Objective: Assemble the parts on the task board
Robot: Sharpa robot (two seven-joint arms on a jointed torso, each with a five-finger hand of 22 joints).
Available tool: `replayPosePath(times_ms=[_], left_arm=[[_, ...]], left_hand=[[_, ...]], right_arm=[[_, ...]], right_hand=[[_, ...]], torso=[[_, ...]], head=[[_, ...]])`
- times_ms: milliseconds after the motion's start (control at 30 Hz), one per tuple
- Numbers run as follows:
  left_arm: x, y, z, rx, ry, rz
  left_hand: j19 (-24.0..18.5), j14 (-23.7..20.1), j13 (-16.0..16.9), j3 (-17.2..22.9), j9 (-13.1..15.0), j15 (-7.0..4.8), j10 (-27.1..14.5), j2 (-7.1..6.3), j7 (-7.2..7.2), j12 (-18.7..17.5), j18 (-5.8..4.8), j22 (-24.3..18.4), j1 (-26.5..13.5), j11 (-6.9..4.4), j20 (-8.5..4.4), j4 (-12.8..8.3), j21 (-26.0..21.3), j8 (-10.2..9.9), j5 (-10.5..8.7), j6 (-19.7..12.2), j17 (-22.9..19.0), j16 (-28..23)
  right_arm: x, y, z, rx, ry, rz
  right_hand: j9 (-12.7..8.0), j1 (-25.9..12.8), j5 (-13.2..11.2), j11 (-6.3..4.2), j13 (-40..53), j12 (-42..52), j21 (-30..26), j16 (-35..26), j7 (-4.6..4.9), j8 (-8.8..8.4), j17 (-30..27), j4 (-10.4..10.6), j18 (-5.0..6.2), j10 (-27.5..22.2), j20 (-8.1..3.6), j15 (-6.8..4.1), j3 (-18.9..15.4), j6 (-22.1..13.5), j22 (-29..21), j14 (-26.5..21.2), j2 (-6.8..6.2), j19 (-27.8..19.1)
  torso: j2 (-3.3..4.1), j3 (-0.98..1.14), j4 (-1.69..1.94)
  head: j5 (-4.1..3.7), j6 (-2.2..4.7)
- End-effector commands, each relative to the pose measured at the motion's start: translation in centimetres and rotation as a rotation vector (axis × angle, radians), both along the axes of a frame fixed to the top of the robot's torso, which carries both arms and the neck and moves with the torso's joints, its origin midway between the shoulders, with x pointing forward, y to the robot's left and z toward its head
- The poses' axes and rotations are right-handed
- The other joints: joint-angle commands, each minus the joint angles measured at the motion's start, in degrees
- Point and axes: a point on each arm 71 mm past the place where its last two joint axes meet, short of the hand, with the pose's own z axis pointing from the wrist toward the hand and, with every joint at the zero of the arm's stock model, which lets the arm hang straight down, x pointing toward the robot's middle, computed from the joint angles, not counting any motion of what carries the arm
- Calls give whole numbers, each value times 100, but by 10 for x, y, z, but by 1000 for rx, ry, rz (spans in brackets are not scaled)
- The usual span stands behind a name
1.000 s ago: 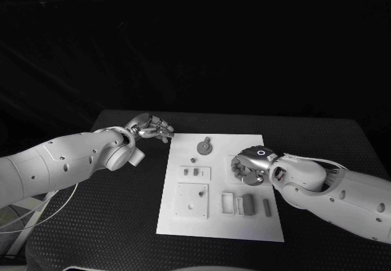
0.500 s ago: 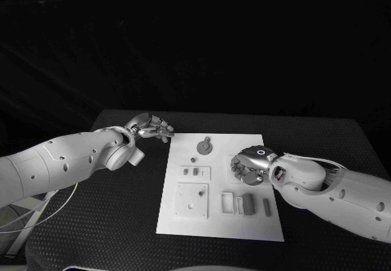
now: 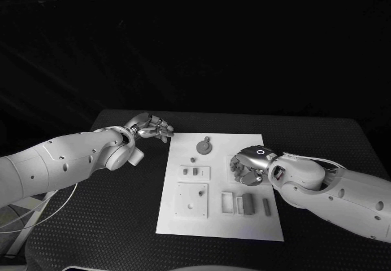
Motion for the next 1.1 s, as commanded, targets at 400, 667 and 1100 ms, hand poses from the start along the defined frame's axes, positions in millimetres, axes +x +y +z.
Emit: replayPosePath(times_ms=[400, 667, 1100], left_arm=[[0, -2, 1, -11, -2, -11], [0, -1, 1, -11, -1, -11], [0, -2, 1, -11, -1, -13]], left_hand=[[10, 28, -7, -22, -9, 5, -40, 5, -9, 26, 31, -10, -42, 17, 10, 2, 33, 39, -11, -48, 9, -31], [10, 29, -8, -22, -10, 5, -42, 6, -9, 28, 30, -12, -41, 17, 10, 2, 34, 40, -11, -48, 11, -34], [10, 29, -9, -22, -10, 5, -43, 9, -9, 31, 29, -14, -44, 17, 11, 4, 34, 41, -11, -48, 15, -38]], right_arm=[[1, -1, 0, -22, -35, -3], [2, -1, 0, -23, -37, -2], [-1, 3, 5, 9, -87, 17]], right_hand=[[5, 423, 32, -61, 96, 48, 53, 46, -66, 76, 21, -136, 368, 349, -51, -104, 408, 165, 118, -22, 337, 21], [-6, 406, 21, -56, 112, 21, 63, 35, -61, 71, 18, -136, 368, 346, -35, -98, 475, 160, 120, -29, 253, 15], [82, 472, 17, -215, 294, 169, 184, 92, -199, 260, 46, -151, 368, 736, -95, -253, 613, 483, 130, 74, 494, 121]], torso=[[-1, 1, 3], [-1, 1, 3], [-2, 2, 10]], head=[[-4, -6], [-4, -6], [-8, -23]])
